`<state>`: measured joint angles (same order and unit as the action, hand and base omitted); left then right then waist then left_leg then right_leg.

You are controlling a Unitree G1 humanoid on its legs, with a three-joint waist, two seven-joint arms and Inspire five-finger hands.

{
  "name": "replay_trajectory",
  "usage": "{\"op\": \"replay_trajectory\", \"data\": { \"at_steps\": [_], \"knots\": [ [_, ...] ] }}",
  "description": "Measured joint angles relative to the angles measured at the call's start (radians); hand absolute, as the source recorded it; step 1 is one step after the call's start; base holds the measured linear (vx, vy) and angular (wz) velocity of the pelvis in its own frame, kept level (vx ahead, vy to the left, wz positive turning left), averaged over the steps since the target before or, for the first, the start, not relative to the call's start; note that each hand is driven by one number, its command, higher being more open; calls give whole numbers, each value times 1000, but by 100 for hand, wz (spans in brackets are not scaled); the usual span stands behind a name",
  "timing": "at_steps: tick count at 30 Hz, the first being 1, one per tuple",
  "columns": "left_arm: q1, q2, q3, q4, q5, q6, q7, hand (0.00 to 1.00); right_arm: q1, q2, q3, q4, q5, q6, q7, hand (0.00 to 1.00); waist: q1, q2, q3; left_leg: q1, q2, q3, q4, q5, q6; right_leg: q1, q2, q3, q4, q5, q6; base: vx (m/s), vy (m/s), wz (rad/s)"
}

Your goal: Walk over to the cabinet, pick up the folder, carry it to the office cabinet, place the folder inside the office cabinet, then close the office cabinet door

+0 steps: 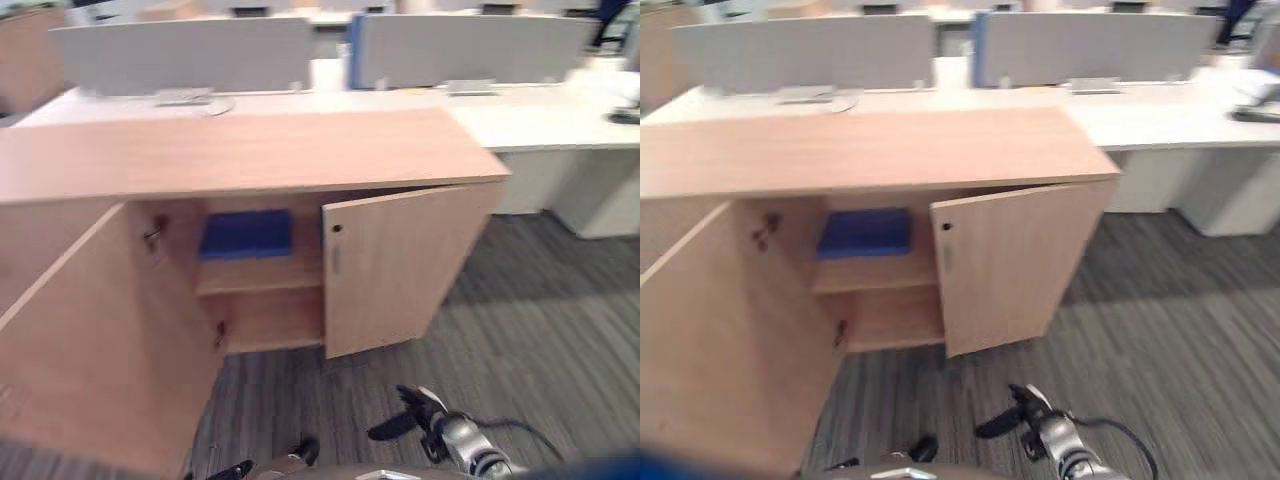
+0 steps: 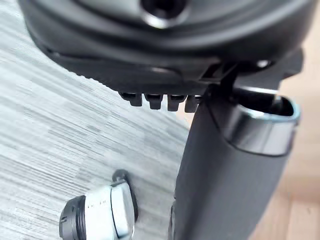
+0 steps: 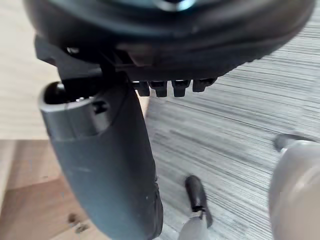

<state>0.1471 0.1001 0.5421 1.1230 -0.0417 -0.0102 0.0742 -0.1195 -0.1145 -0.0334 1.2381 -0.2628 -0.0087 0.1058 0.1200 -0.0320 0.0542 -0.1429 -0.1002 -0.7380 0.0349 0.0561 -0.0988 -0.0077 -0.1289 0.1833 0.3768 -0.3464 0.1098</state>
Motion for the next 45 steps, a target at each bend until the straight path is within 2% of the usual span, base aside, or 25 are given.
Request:
{"op": "replay_trajectory", "data": {
  "at_steps": [4, 6, 9, 10, 11, 12, 13, 14, 15, 16, 18, 19, 20, 21, 22, 24, 25, 26, 27, 29, 33, 34, 37, 40, 45],
  "knots": [
    [2, -69, 28, -33, -28, 19, 10, 100, 94, 11, -72, -1, 74, 57, -35, 100, -8, 9, -4, -57, -6, 78, 133, -13, -23, 53, 4, -200, -45, 1, -28, -116, -199, 146],
    [8, -89, 20, -72, -73, 18, -12, 100, 104, 52, -55, -21, 80, 54, -71, 100, 15, -7, -1, -58, 21, 45, 101, 14, -61, 90, 31, -264, -91, 16, -40, -31, -123, 88],
    [12, -100, -26, -143, -104, 11, -14, 100, 103, 99, -15, -47, 112, 39, -85, 100, 25, -18, 7, -82, 22, 1, 98, 13, -64, 105, 58, -321, -123, 23, -46, 5, -59, 57],
    [4, -105, -38, -163, -106, 4, -17, 100, 98, 114, -16, -52, 113, 32, -88, 100, 23, -18, 24, -91, 24, 29, 112, 7, -45, 122, 59, -348, -127, 22, -48, -4, -24, 84],
    [-9, -112, -48, -187, -107, -3, -18, 100, 89, 119, -26, -61, 118, 31, -88, 100, 12, -8, 43, -139, 52, 185, 158, -1, 23, 143, 59, -396, -137, 22, -50, -6, -16, 91],
    [-18, -119, -48, -200, -110, -6, -18, 100, 89, 118, -32, -70, 119, 27, -90, 100, 7, -7, 45, -171, 75, 281, 192, 0, 47, 154, 59, -423, -140, 22, -51, 7, -9, 111],
    [-28, -131, -52, -225, -121, -16, -18, 100, 87, 122, -73, -75, 119, 22, -95, 100, 4, 6, 56, -244, 135, 511, 326, -14, 70, 166, 56, -469, -141, 20, -53, 73, 12, 90],
    [-26, -142, -62, -233, -139, -26, -17, 100, 85, 121, -120, -75, 131, 22, -105, 100, 5, 24, 55, -280, 191, 717, 461, -75, 111, 177, 46, -499, -145, 20, -51, 124, 33, 76],
    [-27, -142, -75, -233, -149, -26, -15, 100, 85, 121, -152, -77, 147, 21, -109, 100, 1, 32, 61, -280, 210, 811, 504, -114, 124, 187, 40, -513, -143, 21, -47, 222, 68, 67],
    [-24, -137, -125, -234, -157, -28, -14, 100, 82, 121, -210, -88, 151, 21, -115, 100, -1, 57, 70, -276, 223, 915, 512, -142, 163, 196, 38, -537, -124, 18, -37, 281, 102, 73],
    [-28, -109, -215, -235, -201, -40, -17, 100, 70, 117, -269, -86, 180, 22, -122, 100, -5, 43, 79, -257, 154, 892, 430, -100, 182, 187, 4, -551, -108, 25, -49, 211, 80, 97],
    [-44, -103, -265, -237, -213, -47, -18, 100, 66, 113, -297, -87, 194, 15, -123, 100, -24, 51, 84, -238, 101, 844, 321, -25, 181, 180, 25, -555, -159, 19, -67, -21, -19, 142],
    [-65, -98, -285, -249, -226, -50, -24, 100, 64, 111, -305, -84, 205, 6, -128, 100, -39, 24, 83, -203, 54, 859, 203, -12, 188, 171, 25, -583, -265, 74, -81, -56, -44, 148],
    [-67, -97, -280, -255, -231, -51, -24, 100, 65, 116, -313, -78, 212, 0, -129, 100, -45, 15, 89, -215, 70, 923, 260, -62, 208, 188, 7, -616, -275, 87, -37, -40, -24, 103],
    [-54, -97, -278, -265, -247, -50, -16, 100, 73, 109, -354, -64, 227, -11, -131, 100, -42, 15, 94, -210, 124, 1008, 428, -154, 192, 215, -16, -658, -268, 89, -34, 68, 16, 56],
    [-4, -119, -260, -324, -264, -50, -12, 100, 115, 98, -391, -73, 231, -5, -134, 100, -52, 40, 81, -148, 135, 989, 429, -239, 150, 253, -26, -704, -268, 90, -32, 206, 105, 58],
    [-3, -121, -254, -342, -265, -49, -10, 100, 123, 94, -401, -73, 235, -4, -135, 100, -54, 37, 79, -137, 110, 985, 393, -219, 156, 251, -40, -715, -264, 92, -30, 251, 128, 72],
    [2, -124, -240, -372, -265, -50, 1, 100, 138, 96, -423, -73, 238, -3, -138, 100, -53, 18, 69, -101, 56, 971, 259, -154, 173, 223, -70, -734, -249, 119, -40, 195, 92, 54],
    [8, -129, -227, -412, -264, -49, 13, 100, 143, 97, -434, -70, 247, -3, -139, 100, -54, 22, 66, -56, 36, 957, 126, -87, 181, 191, -76, -733, -230, 158, -52, 189, 98, 45],
    [27, -129, -188, -478, -260, -50, 30, 100, 146, 108, -457, -71, 265, -3, -138, 100, -58, 25, 65, -7, 27, 938, 21, -37, 187, 186, -71, -728, -249, 170, -50, 132, 82, 20],
    [36, -128, -142, -602, -174, -46, 72, 100, 173, 113, -455, -119, 265, -4, -137, 100, -58, 37, 61, 100, 15, 925, -71, -7, 186, 184, -73, -734, -315, 184, -37, 2, 30, 9],
    [37, -129, -142, -630, -145, -46, 75, 100, 183, 114, -455, -132, 265, -4, -136, 100, -59, 41, 56, 131, 8, 917, -102, 7, 182, 180, -80, -734, -309, 197, -16, -49, -17, 24],
    [34, -156, -131, -700, -75, -41, 89, 100, 197, 110, -454, -153, 264, -5, -131, 100, -64, 58, 14, 145, 9, 921, -130, 15, 171, 183, -80, -730, -306, 189, 11, -28, -68, 0],
    [28, -164, -132, -756, -38, -19, 96, 100, 212, 108, -444, -163, 263, 2, -121, 100, -72, 75, 3, 153, 19, 932, -130, 10, 159, 189, -71, -723, -313, 188, 10, -20, -56, -13],
    [-8, -132, -166, -818, 10, -14, 101, 100, 222, 109, -406, -160, 263, 7, -114, 100, -76, 33, -4, 166, 27, 950, -130, 0, 144, 201, -64, -702, -324, 186, 5, 22, -31, -11]
  ]
}}
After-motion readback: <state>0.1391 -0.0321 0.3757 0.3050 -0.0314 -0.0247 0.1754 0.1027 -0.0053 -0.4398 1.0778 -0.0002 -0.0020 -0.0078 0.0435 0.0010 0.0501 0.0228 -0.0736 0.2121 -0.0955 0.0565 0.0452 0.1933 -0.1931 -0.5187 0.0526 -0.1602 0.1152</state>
